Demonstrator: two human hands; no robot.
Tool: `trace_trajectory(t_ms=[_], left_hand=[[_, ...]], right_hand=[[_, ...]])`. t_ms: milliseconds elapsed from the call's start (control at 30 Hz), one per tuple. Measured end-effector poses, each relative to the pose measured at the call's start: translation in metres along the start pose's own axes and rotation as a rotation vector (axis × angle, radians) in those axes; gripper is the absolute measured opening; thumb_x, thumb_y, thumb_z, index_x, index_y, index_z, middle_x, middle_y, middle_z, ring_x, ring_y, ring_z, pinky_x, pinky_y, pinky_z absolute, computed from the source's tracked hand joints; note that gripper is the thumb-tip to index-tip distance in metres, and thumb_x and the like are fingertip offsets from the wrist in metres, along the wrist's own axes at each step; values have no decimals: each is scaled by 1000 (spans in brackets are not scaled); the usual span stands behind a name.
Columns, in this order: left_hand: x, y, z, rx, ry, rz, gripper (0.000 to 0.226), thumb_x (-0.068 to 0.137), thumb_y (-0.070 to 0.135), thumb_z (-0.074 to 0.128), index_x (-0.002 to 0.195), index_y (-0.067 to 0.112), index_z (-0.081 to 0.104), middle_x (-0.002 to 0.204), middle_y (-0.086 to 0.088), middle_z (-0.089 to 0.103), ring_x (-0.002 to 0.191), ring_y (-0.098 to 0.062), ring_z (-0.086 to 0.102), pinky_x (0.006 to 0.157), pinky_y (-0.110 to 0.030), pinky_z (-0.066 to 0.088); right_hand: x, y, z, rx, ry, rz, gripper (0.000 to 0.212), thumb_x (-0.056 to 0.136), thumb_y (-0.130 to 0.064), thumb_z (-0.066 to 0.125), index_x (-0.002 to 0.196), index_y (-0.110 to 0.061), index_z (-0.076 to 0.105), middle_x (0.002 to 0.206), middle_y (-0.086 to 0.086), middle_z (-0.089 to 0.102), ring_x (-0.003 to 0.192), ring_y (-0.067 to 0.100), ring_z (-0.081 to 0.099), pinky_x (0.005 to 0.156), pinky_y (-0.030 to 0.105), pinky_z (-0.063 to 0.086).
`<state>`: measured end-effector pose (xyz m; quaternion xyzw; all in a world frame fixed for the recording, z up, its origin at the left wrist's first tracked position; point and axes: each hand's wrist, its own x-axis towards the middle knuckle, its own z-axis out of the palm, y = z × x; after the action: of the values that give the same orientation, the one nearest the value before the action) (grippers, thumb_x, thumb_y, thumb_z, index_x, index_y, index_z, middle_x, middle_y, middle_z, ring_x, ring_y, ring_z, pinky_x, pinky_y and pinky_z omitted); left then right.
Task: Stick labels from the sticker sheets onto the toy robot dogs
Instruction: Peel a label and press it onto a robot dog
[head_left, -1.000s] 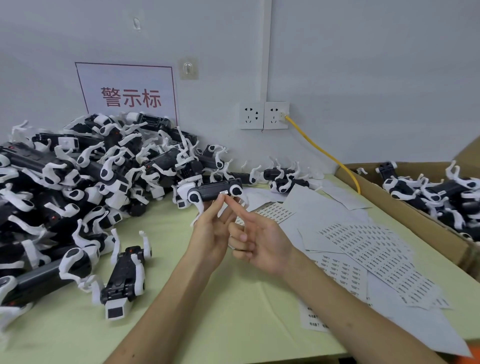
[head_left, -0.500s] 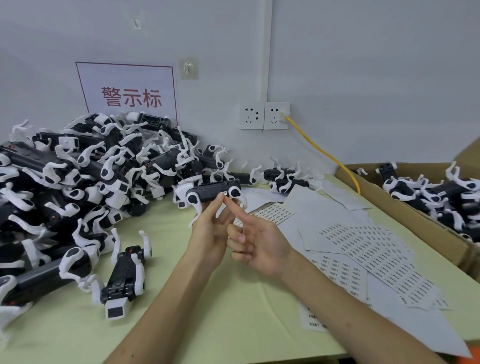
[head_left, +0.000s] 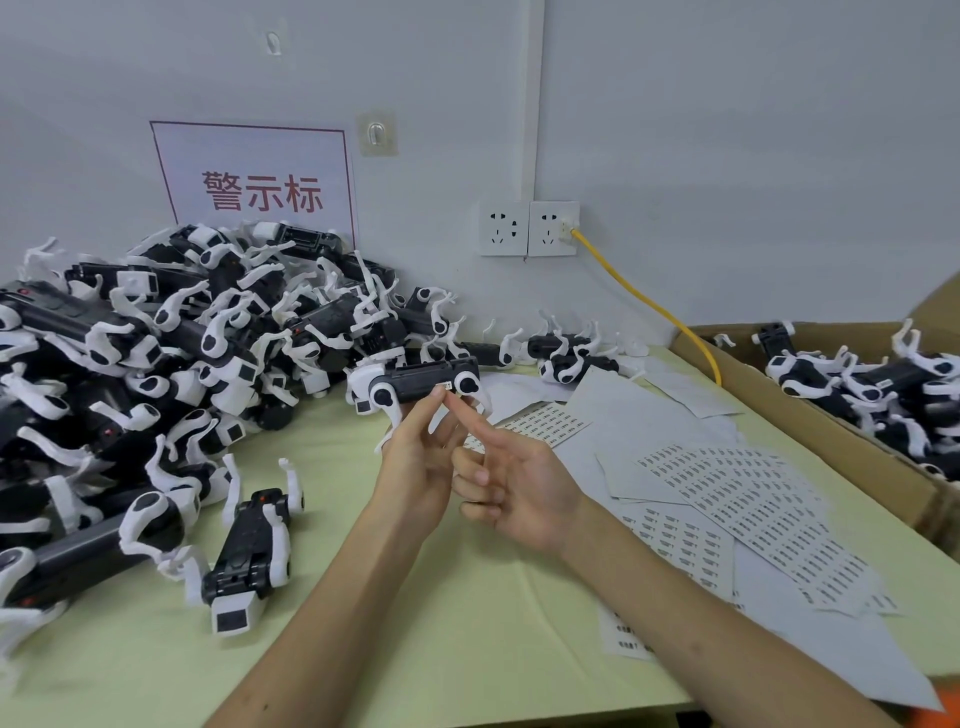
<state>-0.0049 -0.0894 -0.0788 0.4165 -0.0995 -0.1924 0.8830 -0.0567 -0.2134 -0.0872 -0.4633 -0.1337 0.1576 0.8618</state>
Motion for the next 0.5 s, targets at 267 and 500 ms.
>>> trace_trajectory(t_ms=[267,500], left_hand=[[1,0,0,-19,36,-26,16,95,34,66,97,19,65,110,-9,75,92,-18,73,79,-36,51],[1,0,-1,-42,35,-17,14,96,31,66,100,17,63,96,-6,78,95,-14,76,79,-36,51]], right_hand=[[-1,1,0,-9,-3,12,46,96,-40,57,142,-45,56,65,-4,38,56,12,19,48,23,22],[0,1,-1,-18,-17,24,45,97,-40,55,142,-46,55,65,-4,39,57,12,19,46,22,22]])
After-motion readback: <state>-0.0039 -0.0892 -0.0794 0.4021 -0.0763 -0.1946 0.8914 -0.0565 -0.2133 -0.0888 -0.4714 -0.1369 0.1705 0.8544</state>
